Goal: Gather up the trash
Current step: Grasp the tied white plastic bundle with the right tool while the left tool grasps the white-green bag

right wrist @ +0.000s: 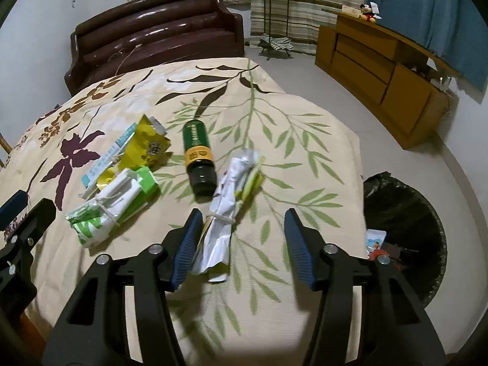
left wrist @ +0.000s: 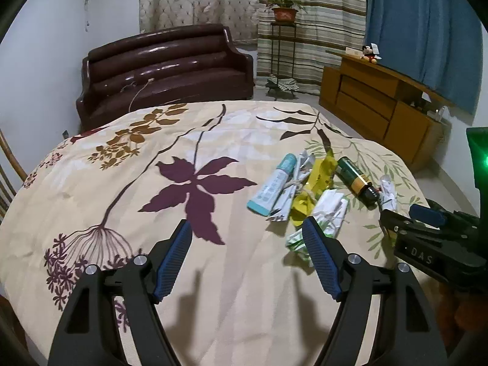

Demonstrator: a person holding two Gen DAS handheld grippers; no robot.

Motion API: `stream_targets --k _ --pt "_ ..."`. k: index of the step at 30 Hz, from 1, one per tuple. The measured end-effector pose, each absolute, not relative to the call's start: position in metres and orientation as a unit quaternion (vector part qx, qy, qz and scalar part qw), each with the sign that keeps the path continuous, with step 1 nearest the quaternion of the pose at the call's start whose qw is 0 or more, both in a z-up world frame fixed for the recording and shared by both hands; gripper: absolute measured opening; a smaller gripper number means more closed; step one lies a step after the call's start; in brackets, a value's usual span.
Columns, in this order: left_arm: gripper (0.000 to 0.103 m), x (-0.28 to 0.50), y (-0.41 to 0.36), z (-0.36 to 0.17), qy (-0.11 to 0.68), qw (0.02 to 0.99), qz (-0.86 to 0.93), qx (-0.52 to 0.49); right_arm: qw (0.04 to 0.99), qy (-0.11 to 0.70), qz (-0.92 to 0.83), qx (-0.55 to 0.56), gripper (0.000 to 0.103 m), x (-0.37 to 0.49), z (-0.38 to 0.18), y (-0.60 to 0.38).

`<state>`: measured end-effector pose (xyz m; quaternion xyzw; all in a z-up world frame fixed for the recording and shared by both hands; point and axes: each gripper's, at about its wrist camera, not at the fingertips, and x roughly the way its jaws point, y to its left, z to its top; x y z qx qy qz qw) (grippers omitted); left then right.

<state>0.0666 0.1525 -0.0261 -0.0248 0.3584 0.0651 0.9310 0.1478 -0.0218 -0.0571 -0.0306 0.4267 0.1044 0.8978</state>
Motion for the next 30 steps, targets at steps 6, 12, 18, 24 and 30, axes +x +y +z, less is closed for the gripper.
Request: stream_targets --k 6,12,18,24,30 --pt "0.076 0.074 0.140 -0.026 0.359 0.932 0.050 -0.017 0.899 0.424 0.108 -0.033 0.024 0.144 -0.058 -0.032" --pt "0.076 0.081 0.128 -0.028 0.362 0.932 0.034 -0.010 0.899 0.423 0.112 -0.019 0.020 0.141 -0.057 -0.043" --pt "0.076 0.096 0.121 -0.038 0.383 0.923 0.019 -0.002 0.899 0.422 0.116 -0.008 0.020 0.139 -0.057 -0.050" --pt "0.073 0.107 0.117 -0.047 0.409 0.912 -0.003 0.003 0.899 0.421 0.121 -0.003 0.020 0.139 -0.058 -0.053" --pt "0.052 0.110 0.112 -0.052 0.425 0.905 -0.027 0.011 0.899 0.421 0.123 -0.001 0.020 0.139 -0.058 -0.053"
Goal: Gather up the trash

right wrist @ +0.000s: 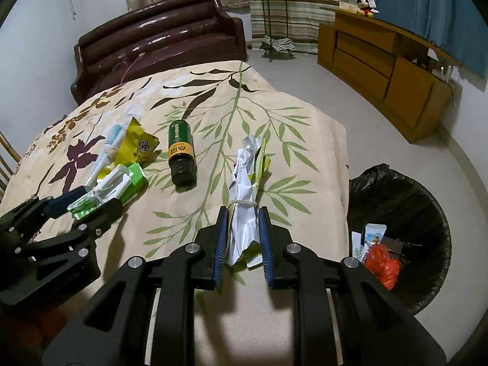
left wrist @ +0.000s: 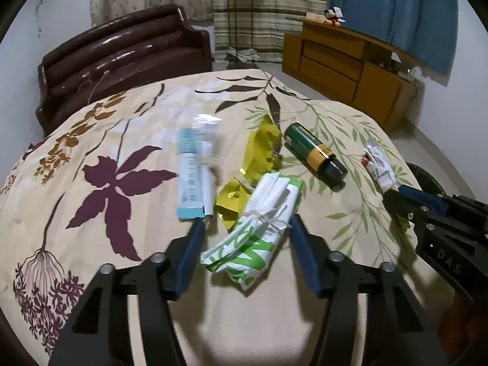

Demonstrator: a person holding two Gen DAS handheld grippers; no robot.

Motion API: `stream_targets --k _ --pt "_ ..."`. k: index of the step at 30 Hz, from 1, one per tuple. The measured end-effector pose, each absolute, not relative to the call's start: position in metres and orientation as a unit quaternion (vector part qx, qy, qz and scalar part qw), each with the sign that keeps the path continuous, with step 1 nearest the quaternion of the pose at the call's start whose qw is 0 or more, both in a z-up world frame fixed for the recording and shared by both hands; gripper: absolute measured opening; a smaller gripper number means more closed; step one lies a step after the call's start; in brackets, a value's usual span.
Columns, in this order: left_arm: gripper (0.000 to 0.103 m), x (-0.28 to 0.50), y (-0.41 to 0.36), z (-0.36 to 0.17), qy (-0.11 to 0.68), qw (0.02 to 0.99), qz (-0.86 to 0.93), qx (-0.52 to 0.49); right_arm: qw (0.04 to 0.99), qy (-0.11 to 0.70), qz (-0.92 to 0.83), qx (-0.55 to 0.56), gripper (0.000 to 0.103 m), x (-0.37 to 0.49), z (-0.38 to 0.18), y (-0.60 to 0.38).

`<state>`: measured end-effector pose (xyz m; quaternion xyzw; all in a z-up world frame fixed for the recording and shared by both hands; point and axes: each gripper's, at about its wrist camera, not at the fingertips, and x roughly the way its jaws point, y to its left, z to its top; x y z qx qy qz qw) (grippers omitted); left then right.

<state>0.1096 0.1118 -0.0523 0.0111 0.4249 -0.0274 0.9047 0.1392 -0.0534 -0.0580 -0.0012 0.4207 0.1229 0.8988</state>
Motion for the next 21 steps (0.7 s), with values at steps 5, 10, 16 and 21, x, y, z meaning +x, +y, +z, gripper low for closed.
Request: stream_targets --k 5,10,16,21 --pt "0.038 0.106 0.109 -0.053 0.423 0.905 -0.038 0.014 0.899 0.421 0.122 -0.001 0.019 0.139 -0.058 -0.054" --pt "0.029 0.102 0.110 -0.053 0.419 0.907 -0.040 0.008 0.899 0.421 0.122 -0.001 0.019 0.139 -0.058 -0.054" --pt "0.029 0.092 0.112 -0.046 0.410 0.911 -0.043 -0.004 0.899 0.421 0.122 0.000 0.019 0.139 -0.058 -0.054" --pt "0.029 0.083 0.115 -0.041 0.402 0.915 -0.044 -0.017 0.899 0.420 0.122 0.001 0.019 0.137 -0.057 -0.055"
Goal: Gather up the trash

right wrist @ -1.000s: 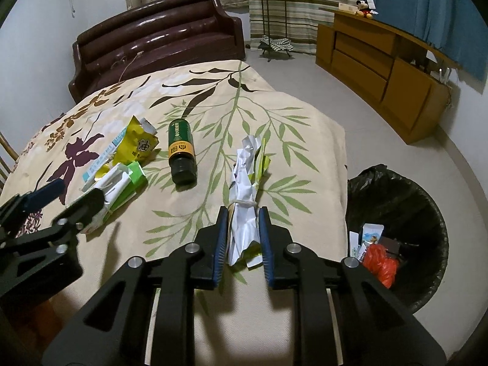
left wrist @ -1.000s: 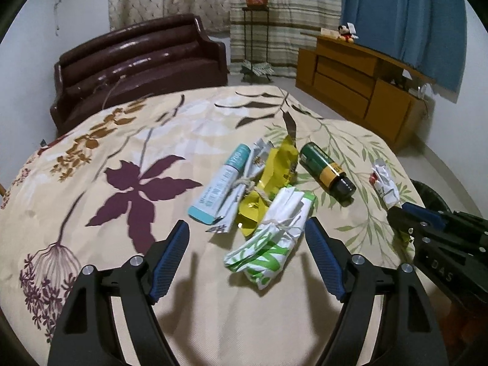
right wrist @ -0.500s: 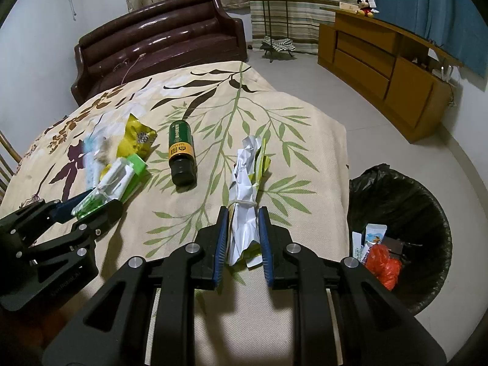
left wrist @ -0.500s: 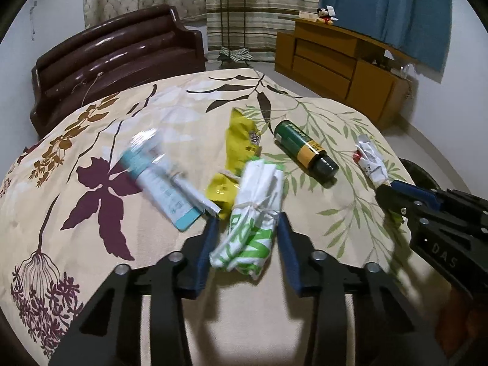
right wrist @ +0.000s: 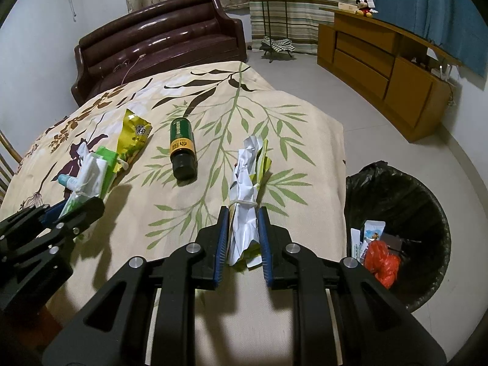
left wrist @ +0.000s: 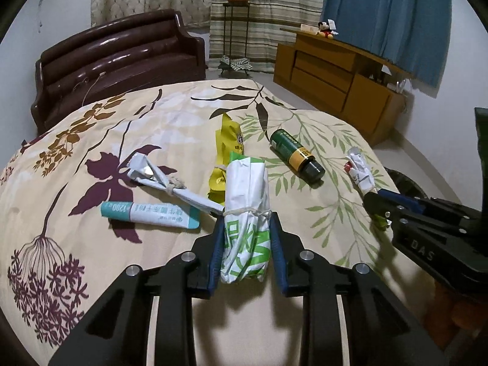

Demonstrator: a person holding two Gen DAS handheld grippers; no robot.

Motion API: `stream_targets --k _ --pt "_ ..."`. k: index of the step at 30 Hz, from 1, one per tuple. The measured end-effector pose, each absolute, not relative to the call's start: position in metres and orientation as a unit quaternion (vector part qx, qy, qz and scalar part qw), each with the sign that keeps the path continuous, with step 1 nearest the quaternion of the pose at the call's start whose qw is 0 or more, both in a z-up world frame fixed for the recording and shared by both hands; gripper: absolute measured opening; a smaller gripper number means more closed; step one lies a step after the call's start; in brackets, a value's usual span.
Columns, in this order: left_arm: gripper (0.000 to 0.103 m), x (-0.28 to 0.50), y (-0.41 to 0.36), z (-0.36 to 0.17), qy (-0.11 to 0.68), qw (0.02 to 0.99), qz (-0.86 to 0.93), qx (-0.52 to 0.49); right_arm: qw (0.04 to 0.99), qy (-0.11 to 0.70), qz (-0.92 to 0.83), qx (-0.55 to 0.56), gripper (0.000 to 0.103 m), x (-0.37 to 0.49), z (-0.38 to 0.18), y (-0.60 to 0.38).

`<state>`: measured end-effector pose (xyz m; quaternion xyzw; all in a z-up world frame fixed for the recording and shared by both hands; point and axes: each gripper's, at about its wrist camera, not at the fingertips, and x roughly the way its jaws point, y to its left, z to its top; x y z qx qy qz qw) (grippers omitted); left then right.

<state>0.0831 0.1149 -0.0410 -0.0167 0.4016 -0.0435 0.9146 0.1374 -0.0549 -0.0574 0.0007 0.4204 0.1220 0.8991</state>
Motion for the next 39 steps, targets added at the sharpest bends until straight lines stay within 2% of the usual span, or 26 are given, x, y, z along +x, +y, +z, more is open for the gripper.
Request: stream_targets --k 13,15,17,18,39 --pt "0.030 0.066 0.117 -0.043 0.403 0.914 -0.046 -0.032 0.899 0.420 0.123 0.003 0.018 0.132 -0.058 -0.055" --pt "0.038 0.065 0.120 -0.043 0.401 0.915 -0.039 -0.035 0.899 0.420 0.124 0.004 0.018 0.131 -0.058 -0.054" --pt "0.059 0.064 0.123 -0.041 0.393 0.918 -0.034 -0.043 0.899 0.419 0.124 0.004 0.018 0.131 -0.058 -0.055" --pt "0.061 0.064 0.124 -0.039 0.388 0.920 -0.032 -0.047 0.899 0.419 0.124 0.004 0.018 0.131 -0.058 -0.055" --pt "0.062 0.054 0.133 -0.042 0.397 0.915 0.002 -0.064 0.897 0.421 0.133 0.012 0.018 0.127 -0.059 -0.058"
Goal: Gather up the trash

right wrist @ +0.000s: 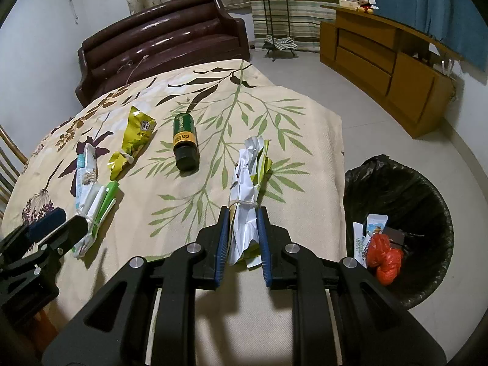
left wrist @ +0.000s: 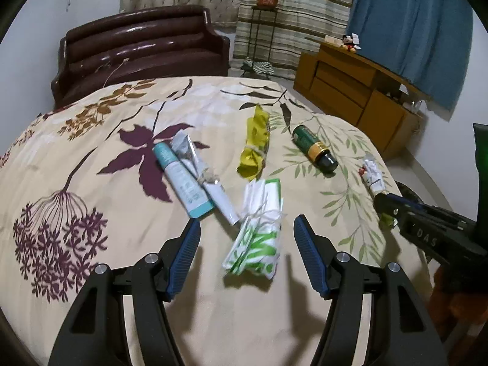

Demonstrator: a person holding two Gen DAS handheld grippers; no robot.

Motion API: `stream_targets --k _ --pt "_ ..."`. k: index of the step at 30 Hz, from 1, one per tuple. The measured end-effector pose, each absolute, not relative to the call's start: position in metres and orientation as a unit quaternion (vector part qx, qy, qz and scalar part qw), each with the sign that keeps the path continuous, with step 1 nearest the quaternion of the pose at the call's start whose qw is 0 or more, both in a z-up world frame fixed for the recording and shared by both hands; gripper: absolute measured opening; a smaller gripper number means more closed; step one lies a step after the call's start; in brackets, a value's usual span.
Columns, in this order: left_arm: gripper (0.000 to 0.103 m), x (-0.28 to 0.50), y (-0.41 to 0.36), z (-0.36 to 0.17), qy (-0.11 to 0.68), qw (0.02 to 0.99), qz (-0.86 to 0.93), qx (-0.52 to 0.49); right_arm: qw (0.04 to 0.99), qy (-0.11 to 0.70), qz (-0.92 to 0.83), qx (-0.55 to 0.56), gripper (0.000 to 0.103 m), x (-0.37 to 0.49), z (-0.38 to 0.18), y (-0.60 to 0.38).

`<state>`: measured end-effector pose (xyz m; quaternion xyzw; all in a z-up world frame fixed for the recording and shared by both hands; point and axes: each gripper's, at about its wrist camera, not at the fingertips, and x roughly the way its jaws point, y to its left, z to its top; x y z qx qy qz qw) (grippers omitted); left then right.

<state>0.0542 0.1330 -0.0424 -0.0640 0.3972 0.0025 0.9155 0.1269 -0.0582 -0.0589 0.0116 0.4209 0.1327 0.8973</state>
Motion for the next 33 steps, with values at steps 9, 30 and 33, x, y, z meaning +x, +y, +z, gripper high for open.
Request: stream_targets --k 9,30,33 --pt "0.053 0.054 0.113 -0.048 0.414 0.909 -0.014 -0.046 0.897 0.420 0.135 0.013 0.018 0.128 -0.058 -0.062" --pt "0.030 0.071 0.098 -0.055 0.425 0.905 -0.012 -0.022 0.896 0.422 0.137 0.013 0.018 0.124 -0.061 -0.064" --pt "0.030 0.069 0.098 -0.053 0.420 0.907 -0.013 -0.024 0.897 0.421 0.137 0.011 0.018 0.124 -0.061 -0.064"
